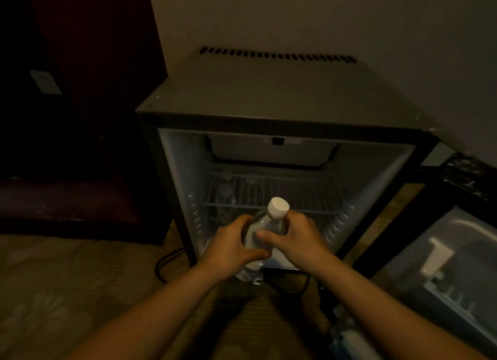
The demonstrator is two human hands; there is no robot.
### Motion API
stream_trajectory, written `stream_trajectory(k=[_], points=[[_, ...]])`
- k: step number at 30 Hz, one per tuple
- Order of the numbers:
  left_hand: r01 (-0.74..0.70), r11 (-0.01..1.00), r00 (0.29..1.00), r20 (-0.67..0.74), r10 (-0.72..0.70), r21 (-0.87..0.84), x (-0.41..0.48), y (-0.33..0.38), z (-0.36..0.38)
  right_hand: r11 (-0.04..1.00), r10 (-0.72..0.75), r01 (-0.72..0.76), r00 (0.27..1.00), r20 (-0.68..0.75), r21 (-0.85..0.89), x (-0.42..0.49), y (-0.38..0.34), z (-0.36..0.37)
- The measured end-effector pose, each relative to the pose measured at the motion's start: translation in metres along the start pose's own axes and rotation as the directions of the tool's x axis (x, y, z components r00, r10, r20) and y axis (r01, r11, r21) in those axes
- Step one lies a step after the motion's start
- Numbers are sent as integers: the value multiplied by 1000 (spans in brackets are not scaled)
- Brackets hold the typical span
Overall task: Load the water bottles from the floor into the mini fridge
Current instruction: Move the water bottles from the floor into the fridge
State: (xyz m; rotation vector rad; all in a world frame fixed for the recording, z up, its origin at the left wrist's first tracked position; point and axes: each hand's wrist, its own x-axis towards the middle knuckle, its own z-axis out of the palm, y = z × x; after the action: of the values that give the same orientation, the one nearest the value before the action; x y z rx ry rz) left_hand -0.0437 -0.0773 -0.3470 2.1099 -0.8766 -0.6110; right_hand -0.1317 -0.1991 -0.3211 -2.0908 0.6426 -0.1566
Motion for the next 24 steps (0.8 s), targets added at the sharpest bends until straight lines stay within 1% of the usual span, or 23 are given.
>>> stream_trajectory(k=[2,4,7,11,13,18,22,24], points=[[41,998,999,25,-40,-38,7,-21,8,998,12,-11,1000,8,-59,10,14,15],[82,996,994,72,-80,-24,14,-38,13,991,33,-29,999,25,-129,19,25,27],[168,979,977,150,-150,-116,24,-64,23,971,77,-61,995,60,-230,34,42,42],[257,941,963,136,-231,-220,29,-84,36,969,73,-50,994,85,-242,53,57,60],[291,918,955,136,-263,-270,34,-89,39,971,66,-43,994,92,-235,62,61,67],[362,866,932,155,-328,-345,46,-99,43,980,105,-79,985,138,-184,82,67,77],[361,834,932,160,-324,-417,50,-104,47,993,110,-104,987,113,-63,84,74,78],[356,829,934,151,-323,-430,50,-106,51,991,133,-133,989,70,-4,79,82,79]])
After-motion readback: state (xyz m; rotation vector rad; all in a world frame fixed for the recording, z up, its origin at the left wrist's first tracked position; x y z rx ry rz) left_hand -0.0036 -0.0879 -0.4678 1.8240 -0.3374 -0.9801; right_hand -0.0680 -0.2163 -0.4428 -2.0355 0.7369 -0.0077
